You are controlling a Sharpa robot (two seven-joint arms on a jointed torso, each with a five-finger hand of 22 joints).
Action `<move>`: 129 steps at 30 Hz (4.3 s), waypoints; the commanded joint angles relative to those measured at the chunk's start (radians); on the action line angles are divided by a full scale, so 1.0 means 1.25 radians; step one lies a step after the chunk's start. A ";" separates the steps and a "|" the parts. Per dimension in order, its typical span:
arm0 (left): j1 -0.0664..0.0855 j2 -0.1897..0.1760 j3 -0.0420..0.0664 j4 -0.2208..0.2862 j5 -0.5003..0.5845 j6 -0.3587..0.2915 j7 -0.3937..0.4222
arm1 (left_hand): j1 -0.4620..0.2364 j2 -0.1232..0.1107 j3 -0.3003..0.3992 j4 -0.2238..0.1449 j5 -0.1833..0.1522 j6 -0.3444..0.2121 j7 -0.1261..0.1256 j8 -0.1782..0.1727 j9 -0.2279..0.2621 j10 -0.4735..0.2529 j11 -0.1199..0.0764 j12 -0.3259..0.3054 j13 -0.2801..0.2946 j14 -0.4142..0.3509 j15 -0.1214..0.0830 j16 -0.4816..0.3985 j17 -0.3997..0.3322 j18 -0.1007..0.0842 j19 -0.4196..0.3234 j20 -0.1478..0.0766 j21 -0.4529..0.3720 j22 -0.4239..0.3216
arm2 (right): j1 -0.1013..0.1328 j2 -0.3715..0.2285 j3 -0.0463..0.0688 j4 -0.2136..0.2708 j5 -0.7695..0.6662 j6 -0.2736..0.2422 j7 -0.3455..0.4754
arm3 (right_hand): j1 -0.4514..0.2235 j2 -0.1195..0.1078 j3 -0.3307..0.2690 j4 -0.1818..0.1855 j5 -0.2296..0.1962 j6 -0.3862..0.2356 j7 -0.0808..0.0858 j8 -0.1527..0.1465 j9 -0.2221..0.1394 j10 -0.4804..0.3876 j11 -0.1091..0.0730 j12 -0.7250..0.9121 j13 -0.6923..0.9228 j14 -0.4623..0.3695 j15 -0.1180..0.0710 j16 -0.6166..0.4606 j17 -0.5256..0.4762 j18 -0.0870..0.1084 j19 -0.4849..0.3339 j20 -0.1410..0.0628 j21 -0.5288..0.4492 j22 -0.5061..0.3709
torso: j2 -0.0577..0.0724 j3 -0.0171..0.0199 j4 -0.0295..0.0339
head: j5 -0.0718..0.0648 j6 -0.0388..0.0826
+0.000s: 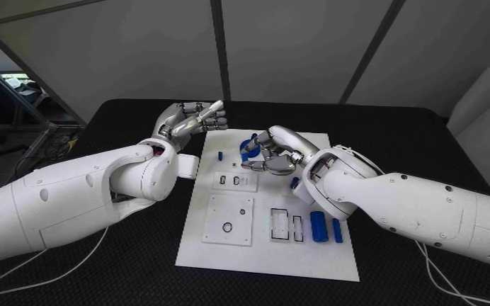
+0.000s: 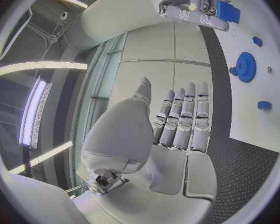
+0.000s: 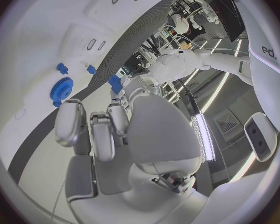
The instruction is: Assemble the parts on the task board
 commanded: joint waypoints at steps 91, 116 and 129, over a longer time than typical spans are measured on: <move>0.002 0.004 0.001 0.000 0.000 0.008 0.002 | -0.002 0.004 -0.007 0.000 0.004 -0.001 0.007 -0.005 -0.001 -0.002 0.003 -0.003 -0.001 0.003 0.003 -0.006 0.001 -0.012 -0.006 -0.001 0.000 -0.001 | -0.025 0.064 -0.020 -0.064 -0.203 0.126 -0.166 | -0.016 -0.014 0.019 -0.006 -0.003 0.002 -0.001 -0.007 0.007 -0.010 0.003 -0.015 -0.008 0.071 -0.004 -0.009 0.154 -0.009 0.006 0.001 0.004 0.002 | 0.001 0.0010 -0.0007 | 0.008 -0.031; 0.002 0.005 0.001 -0.001 0.000 0.008 -0.001 | -0.003 0.004 -0.010 -0.002 0.004 -0.002 0.009 -0.008 -0.001 -0.003 0.005 -0.006 -0.002 0.002 0.004 -0.008 0.001 -0.012 -0.007 0.000 0.000 -0.002 | -0.025 0.069 -0.020 -0.065 -0.217 0.134 -0.172 | -0.047 -0.048 0.025 -0.005 -0.013 -0.047 0.019 -0.040 -0.001 -0.043 0.020 -0.062 -0.047 0.067 0.009 -0.018 0.138 -0.007 -0.001 0.012 -0.003 -0.008 | 0.001 0.0010 -0.0005 | 0.003 -0.031; 0.002 0.005 0.001 -0.001 0.000 0.008 -0.003 | -0.004 0.005 -0.011 -0.002 0.004 -0.005 0.011 -0.010 -0.002 -0.005 0.007 -0.009 -0.002 0.001 0.005 -0.010 0.001 -0.012 -0.008 0.000 0.000 -0.002 | -0.025 0.071 -0.020 -0.069 -0.218 0.136 -0.170 | -0.053 -0.056 0.025 -0.005 -0.017 -0.056 0.022 -0.045 -0.002 -0.049 0.023 -0.070 -0.054 0.067 0.012 -0.020 0.135 -0.007 -0.002 0.015 -0.005 -0.010 | 0.001 0.0012 -0.0007 | 0.004 -0.033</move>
